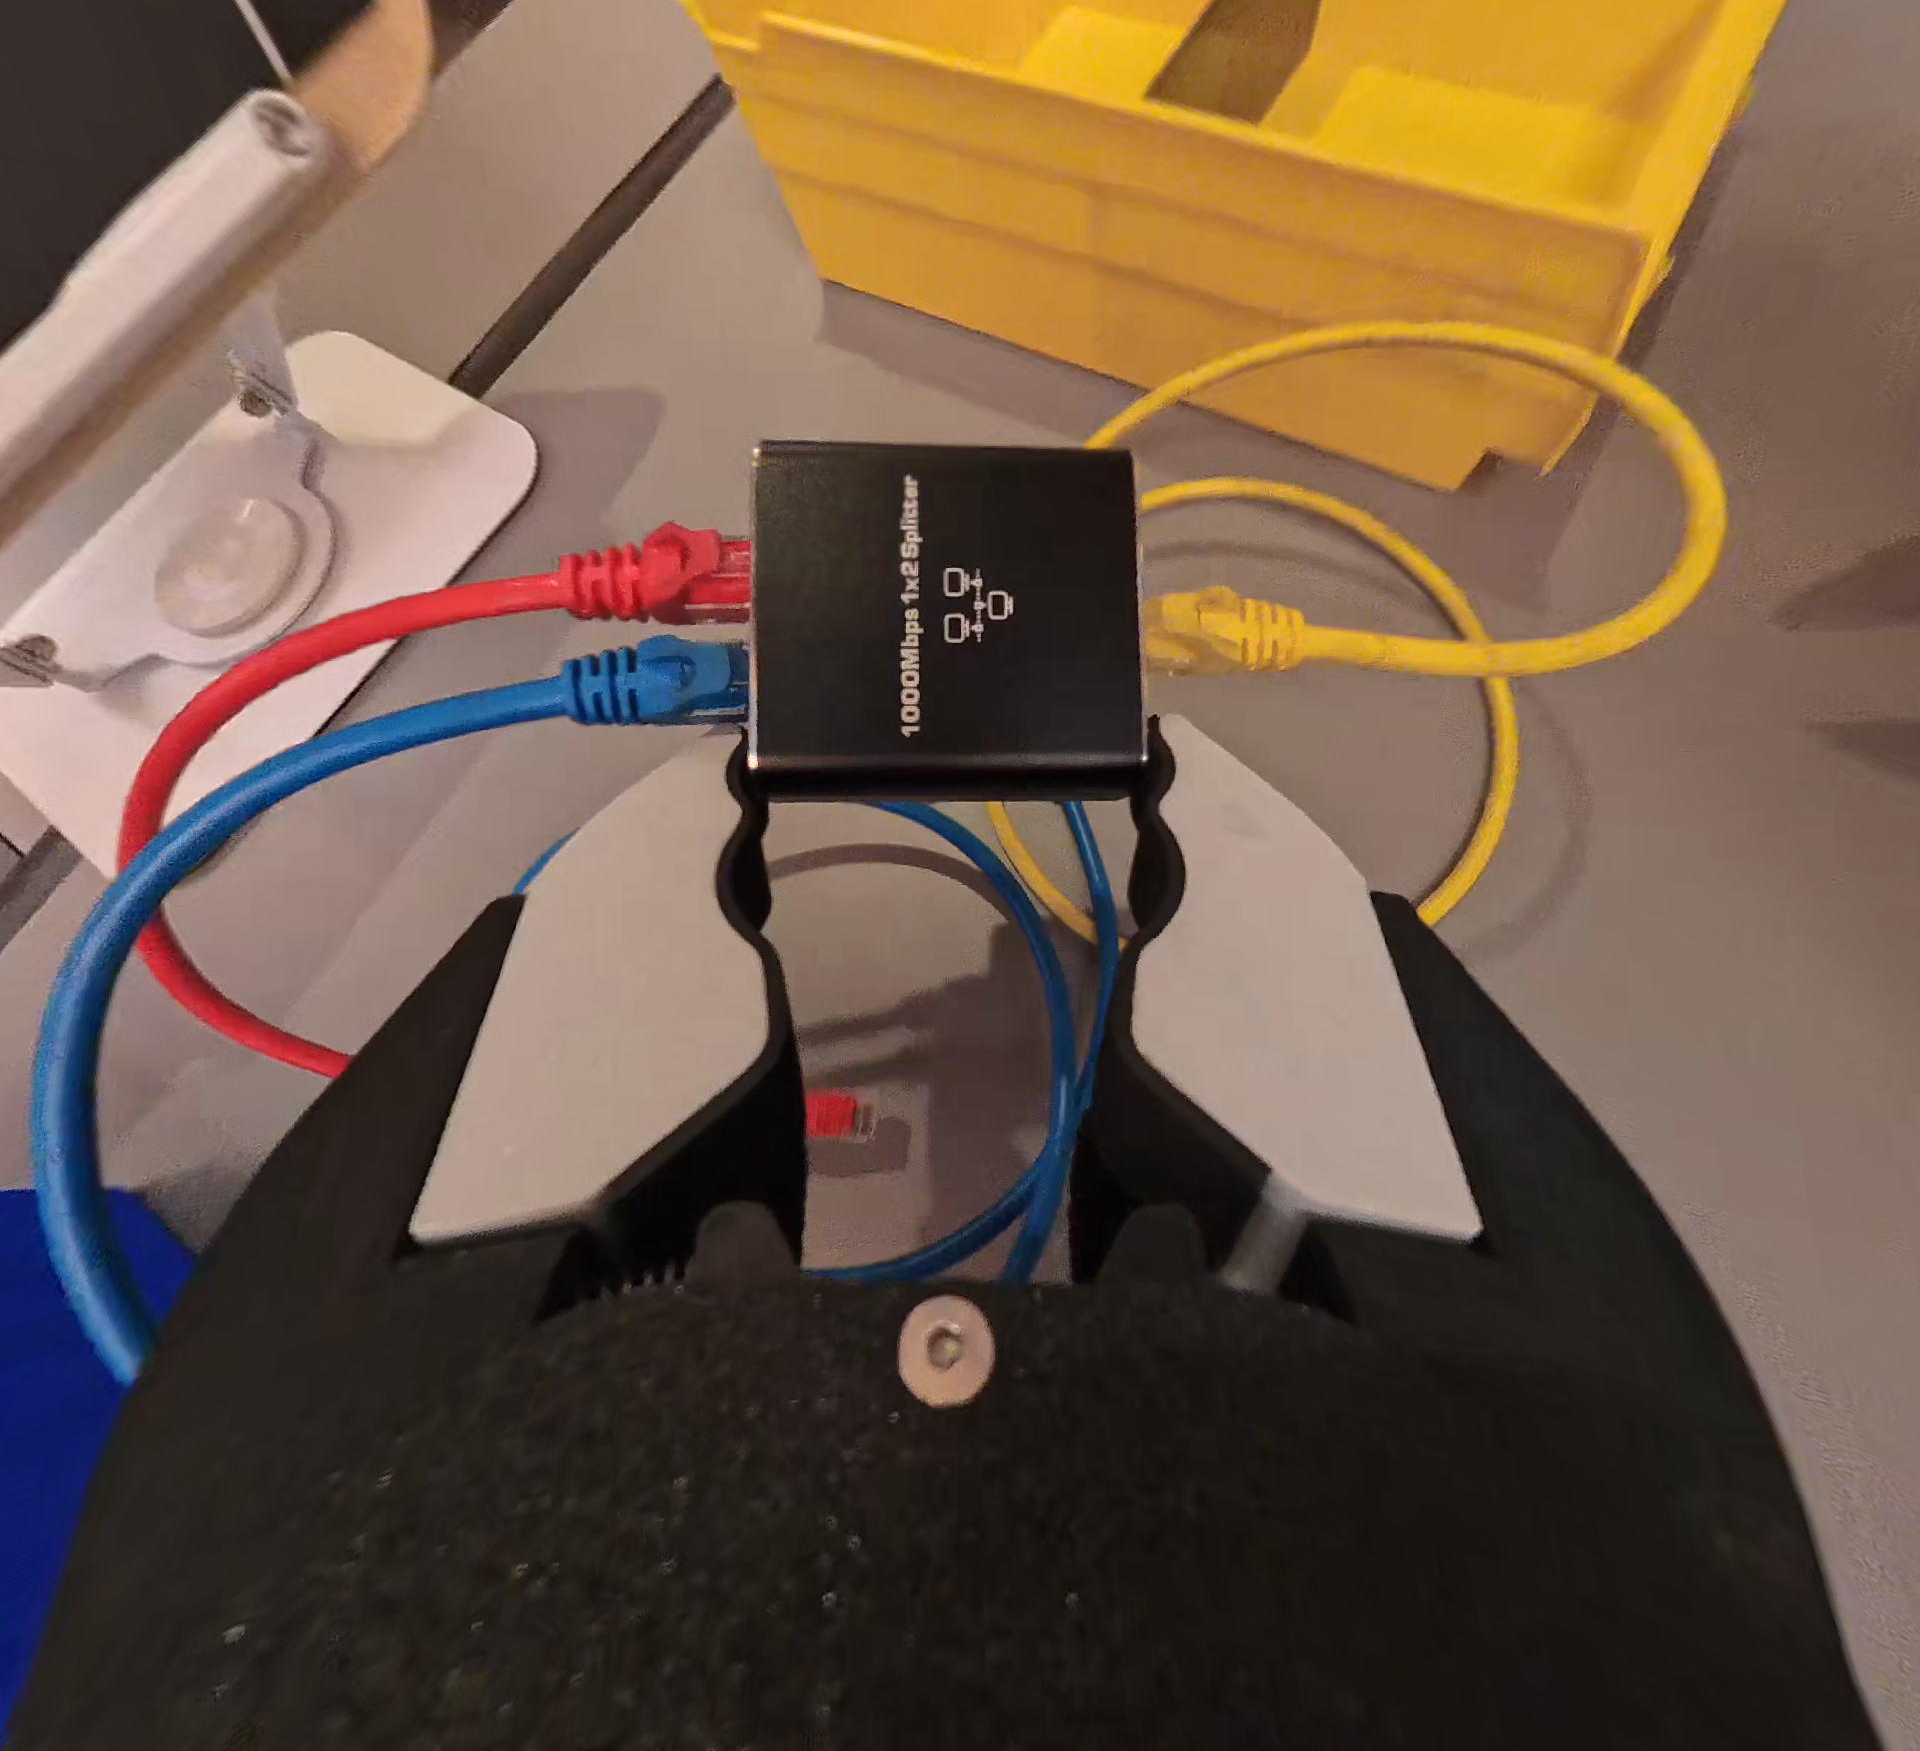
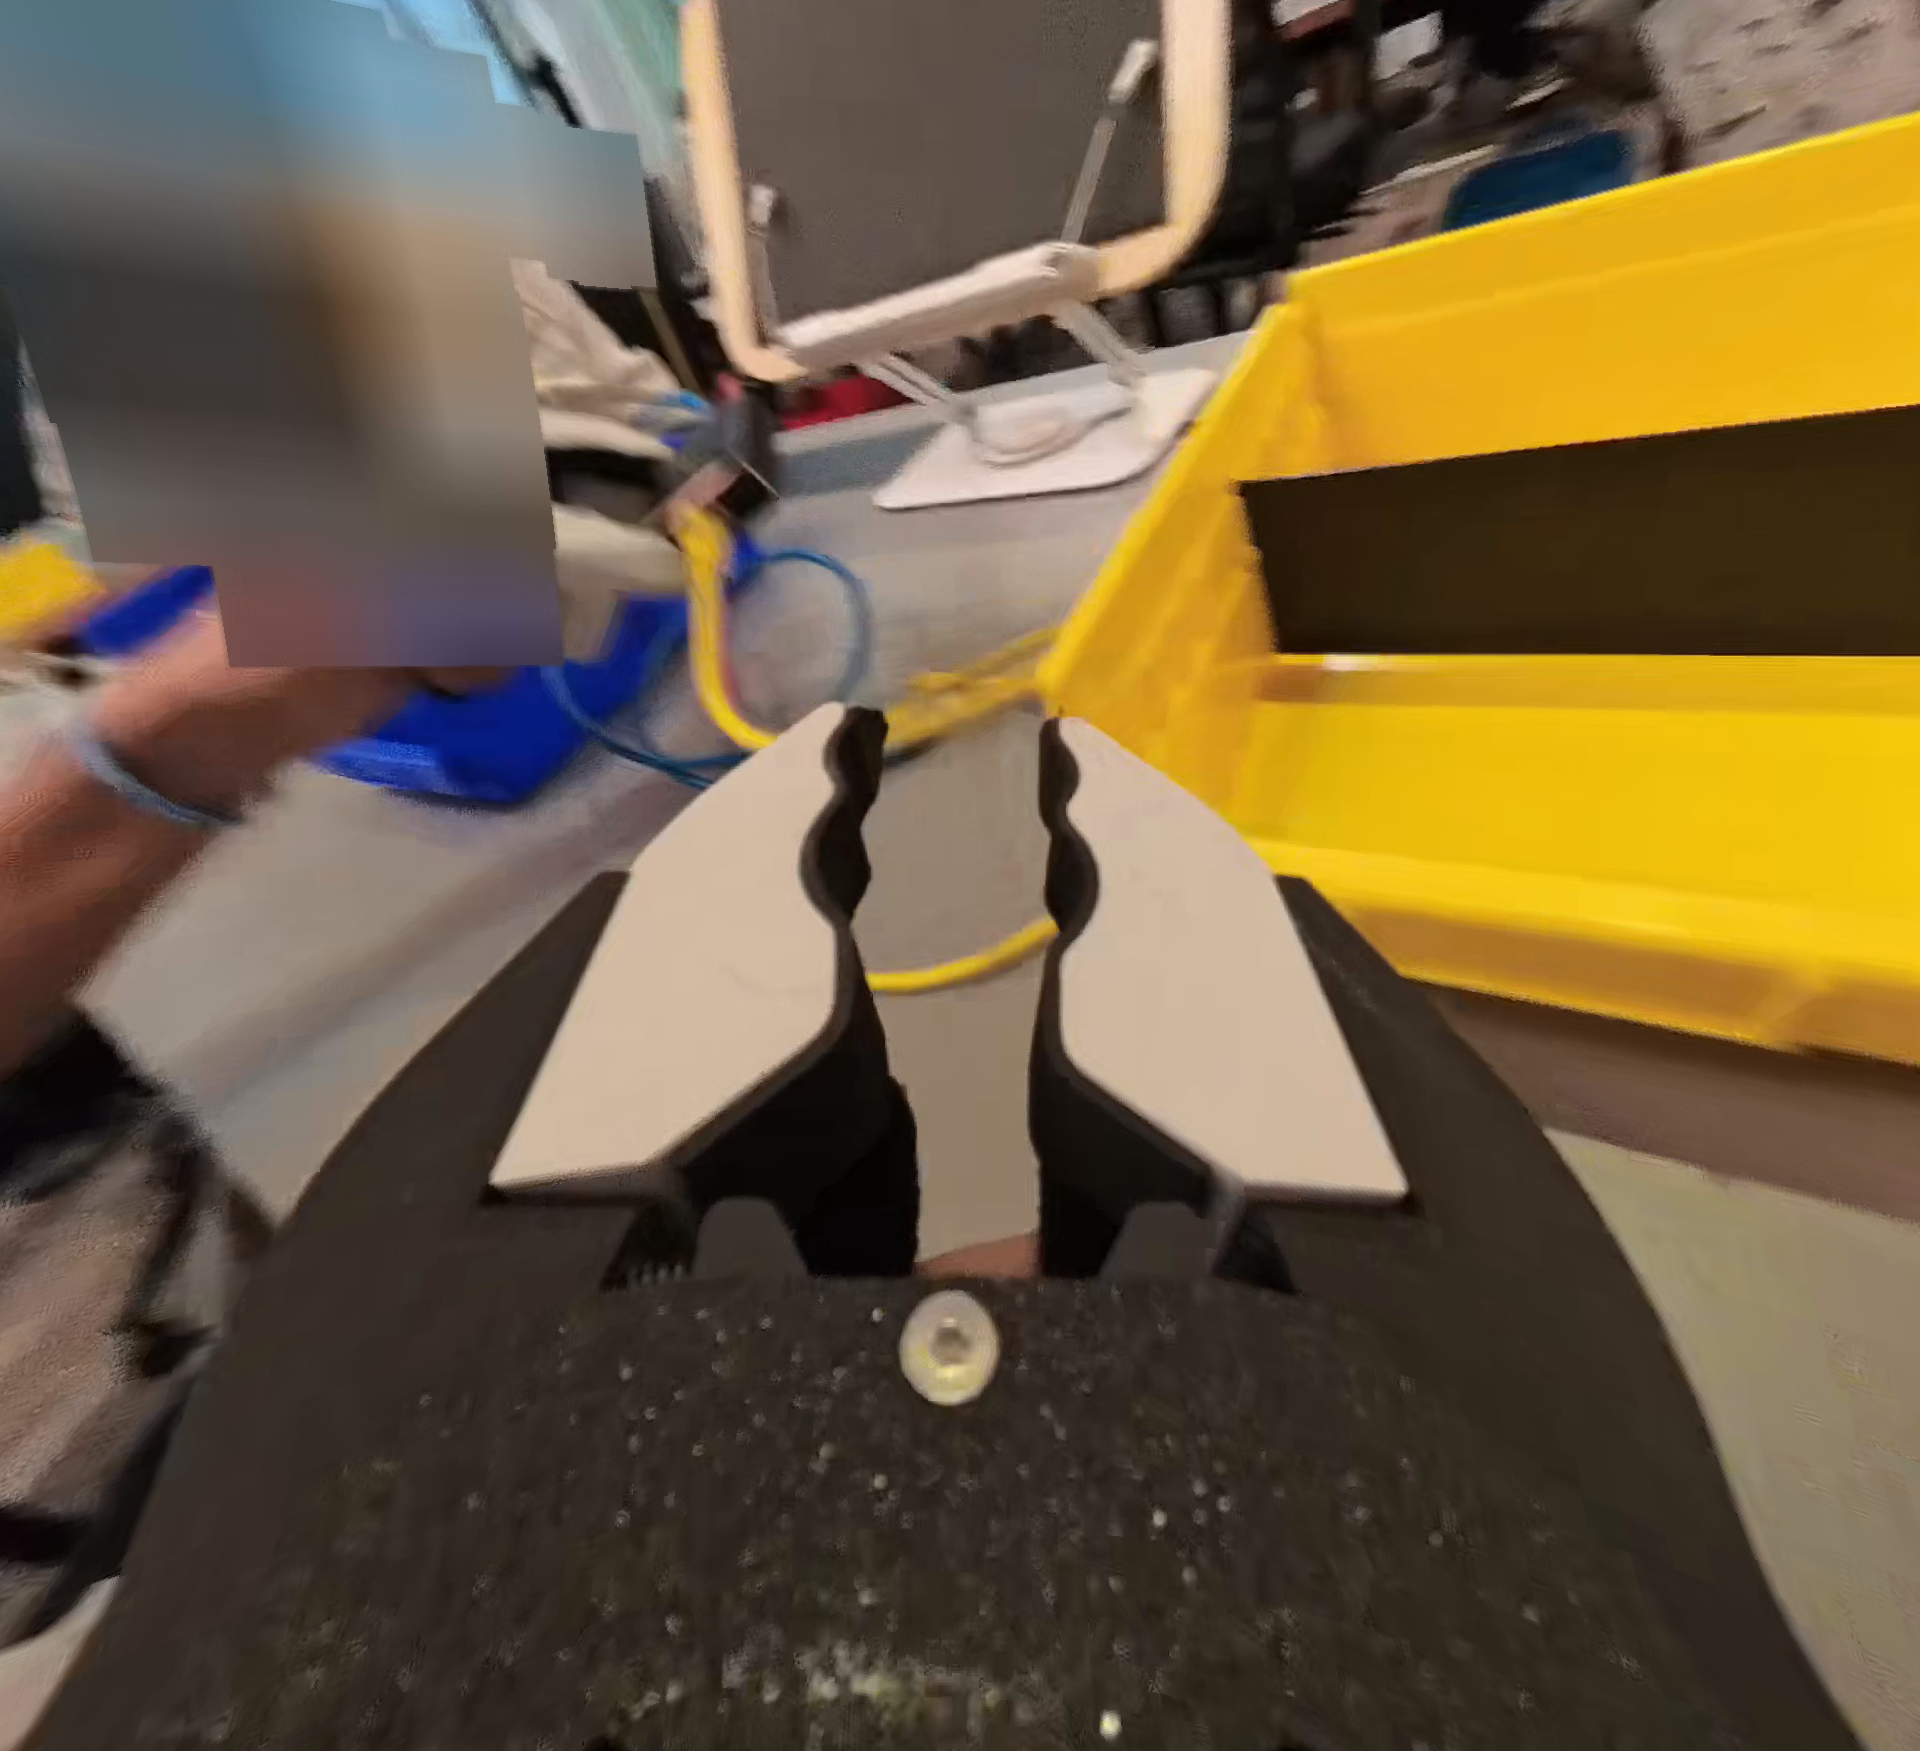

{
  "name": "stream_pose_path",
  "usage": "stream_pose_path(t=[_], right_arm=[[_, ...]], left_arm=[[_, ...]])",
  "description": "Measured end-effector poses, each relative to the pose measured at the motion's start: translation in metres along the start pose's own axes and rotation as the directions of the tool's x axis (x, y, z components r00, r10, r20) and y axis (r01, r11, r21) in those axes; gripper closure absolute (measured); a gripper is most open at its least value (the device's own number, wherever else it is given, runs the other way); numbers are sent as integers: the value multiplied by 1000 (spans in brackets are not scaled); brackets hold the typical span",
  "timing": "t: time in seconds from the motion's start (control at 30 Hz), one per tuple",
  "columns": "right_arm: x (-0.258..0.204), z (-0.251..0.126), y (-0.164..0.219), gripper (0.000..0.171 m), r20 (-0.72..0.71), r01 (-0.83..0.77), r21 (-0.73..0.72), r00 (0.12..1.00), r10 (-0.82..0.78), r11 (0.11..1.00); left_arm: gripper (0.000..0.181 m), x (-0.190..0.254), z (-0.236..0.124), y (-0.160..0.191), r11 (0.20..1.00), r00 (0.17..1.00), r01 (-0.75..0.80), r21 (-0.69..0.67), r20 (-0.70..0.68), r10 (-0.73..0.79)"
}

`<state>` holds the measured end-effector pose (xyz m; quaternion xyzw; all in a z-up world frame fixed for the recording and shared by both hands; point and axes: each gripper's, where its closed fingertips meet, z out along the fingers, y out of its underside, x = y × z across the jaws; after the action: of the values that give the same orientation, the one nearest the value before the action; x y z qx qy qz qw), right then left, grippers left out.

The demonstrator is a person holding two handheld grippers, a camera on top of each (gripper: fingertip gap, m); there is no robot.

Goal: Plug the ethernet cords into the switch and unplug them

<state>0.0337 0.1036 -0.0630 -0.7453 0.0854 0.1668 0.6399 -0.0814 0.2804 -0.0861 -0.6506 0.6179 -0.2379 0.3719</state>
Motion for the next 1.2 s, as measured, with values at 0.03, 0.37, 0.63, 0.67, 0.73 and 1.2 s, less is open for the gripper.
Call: stream_pose_path(t=[0.03,0.37,0.63,0.67,0.73,1.2], right_arm=[[-12,5,-5,141,56,-47,-9,997,48,999],[-83,105,29,128,301,-268,-437,856,420,859],[-89,128,39,143,309,-326,-466,812,496,823],[-88,130,41,142,301,-332,-468,812,500,819],[-88,132,41,143,304,-360,-462,794,526,810],[-89,148,58,156,267,-353,-481,813,517,803]], left_arm=[[113,6,4,5,1000,999,-30,4,18,30],[113,33,-3,2,974,981,-178,141,108,164],[113,29,-3,6,974,998,-54,219,42,46],[113,29,-2,7,974,998,-50,222,41,42],[113,28,1,9,973,998,-51,227,41,43],[113,26,17,24,959,999,17,283,-52,-2]])
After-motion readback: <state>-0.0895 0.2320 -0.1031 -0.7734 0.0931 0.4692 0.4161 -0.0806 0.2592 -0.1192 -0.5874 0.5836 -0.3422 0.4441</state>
